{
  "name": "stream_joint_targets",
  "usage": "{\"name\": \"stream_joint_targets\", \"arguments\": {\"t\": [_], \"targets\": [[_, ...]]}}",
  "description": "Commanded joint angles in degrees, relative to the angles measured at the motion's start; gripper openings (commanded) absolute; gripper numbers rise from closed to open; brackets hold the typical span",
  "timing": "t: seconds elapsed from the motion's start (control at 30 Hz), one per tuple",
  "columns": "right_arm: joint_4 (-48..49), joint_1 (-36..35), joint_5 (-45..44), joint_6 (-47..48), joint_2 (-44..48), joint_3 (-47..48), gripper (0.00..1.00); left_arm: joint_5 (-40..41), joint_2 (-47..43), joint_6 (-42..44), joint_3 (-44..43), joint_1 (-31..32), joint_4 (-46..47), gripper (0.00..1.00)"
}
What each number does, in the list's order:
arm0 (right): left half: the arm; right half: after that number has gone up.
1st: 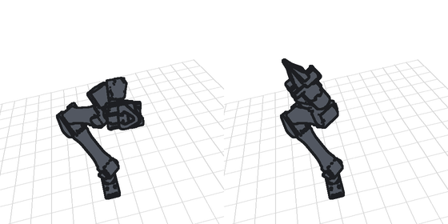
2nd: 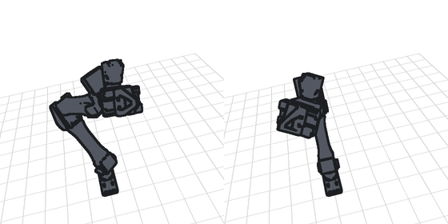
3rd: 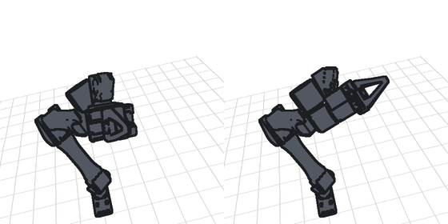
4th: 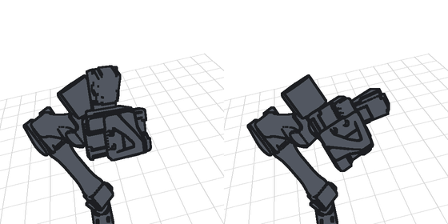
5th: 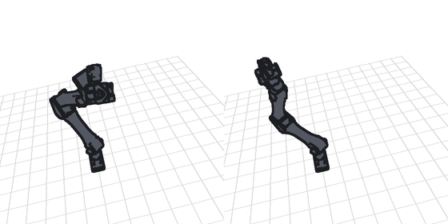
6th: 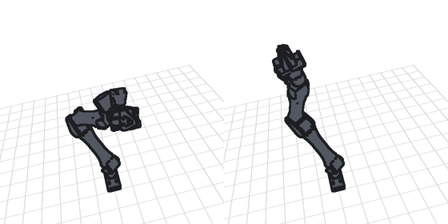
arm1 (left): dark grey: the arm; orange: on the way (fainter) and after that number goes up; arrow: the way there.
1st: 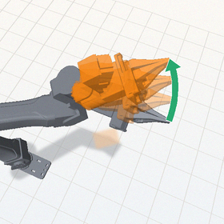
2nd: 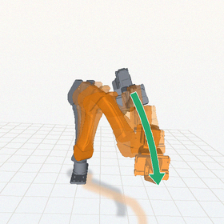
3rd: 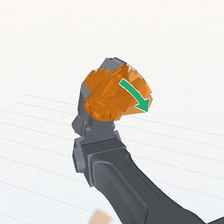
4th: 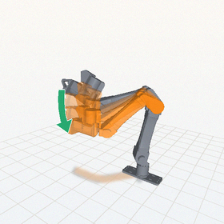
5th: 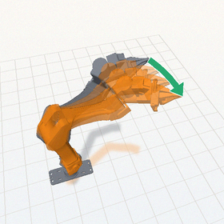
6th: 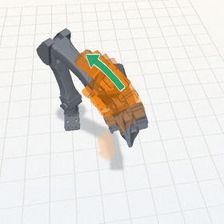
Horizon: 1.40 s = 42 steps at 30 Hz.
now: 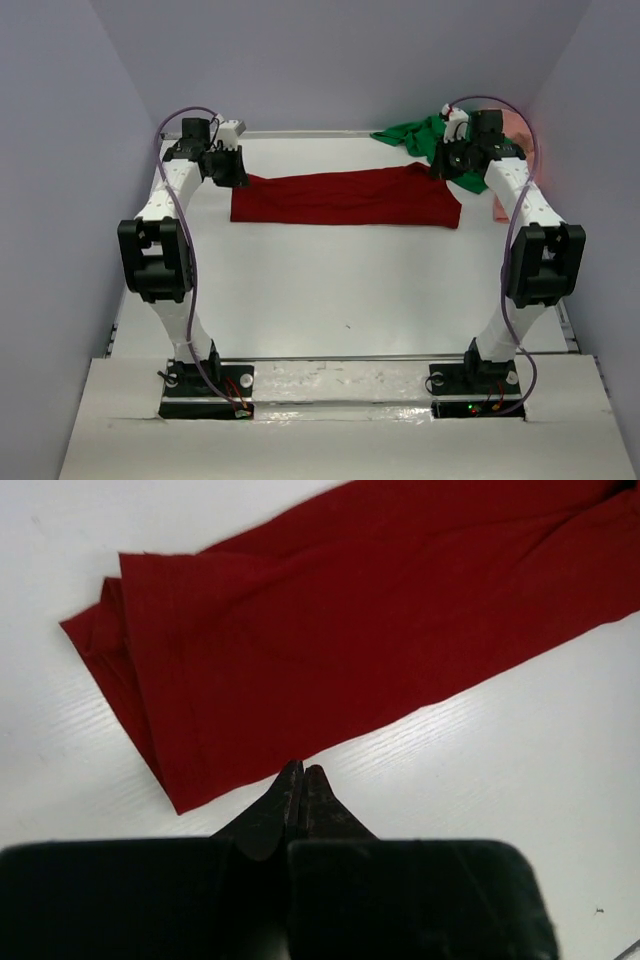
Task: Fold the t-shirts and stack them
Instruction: Fold the tshirt
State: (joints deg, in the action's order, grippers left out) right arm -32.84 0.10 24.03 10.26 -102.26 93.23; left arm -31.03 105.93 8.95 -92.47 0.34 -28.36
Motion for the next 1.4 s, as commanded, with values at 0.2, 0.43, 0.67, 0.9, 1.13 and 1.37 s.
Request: {"name": "stream_joint_targets", "arguments": {"t": [0.2, 0.43, 0.67, 0.9, 1.13, 1.37], "targets": [[0.5, -3.2, -1.8, 0.5, -4.7, -2.1, 0.0, -1.5, 4.8, 1.2, 1.0, 2.7, 4.7, 0.0], [2.7, -4.3, -3.0, 0.5, -8.7, -1.1, 0.0, 5.3, 8.7, 0.5, 1.4, 5.4, 9.1, 0.0], [4.1, -4.8, -6.4, -2.3, -12.5, -0.6, 0.0, 12.6, 12.1, -2.4, 0.4, 7.4, 11.9, 0.0], [3.2, -4.8, -10.8, -4.2, -14.1, 0.1, 0.0, 20.4, 11.7, -5.3, 1.5, 8.4, 16.0, 0.0], [-2.2, -4.8, -11.1, -6.5, -14.4, 2.6, 0.0, 23.9, 11.9, -6.8, 2.5, 8.6, 17.6, 0.0], [-13.3, -4.8, -5.7, -7.9, -16.8, 9.1, 0.0, 24.2, 15.2, -9.7, 0.1, 8.8, 13.8, 0.0]]}}
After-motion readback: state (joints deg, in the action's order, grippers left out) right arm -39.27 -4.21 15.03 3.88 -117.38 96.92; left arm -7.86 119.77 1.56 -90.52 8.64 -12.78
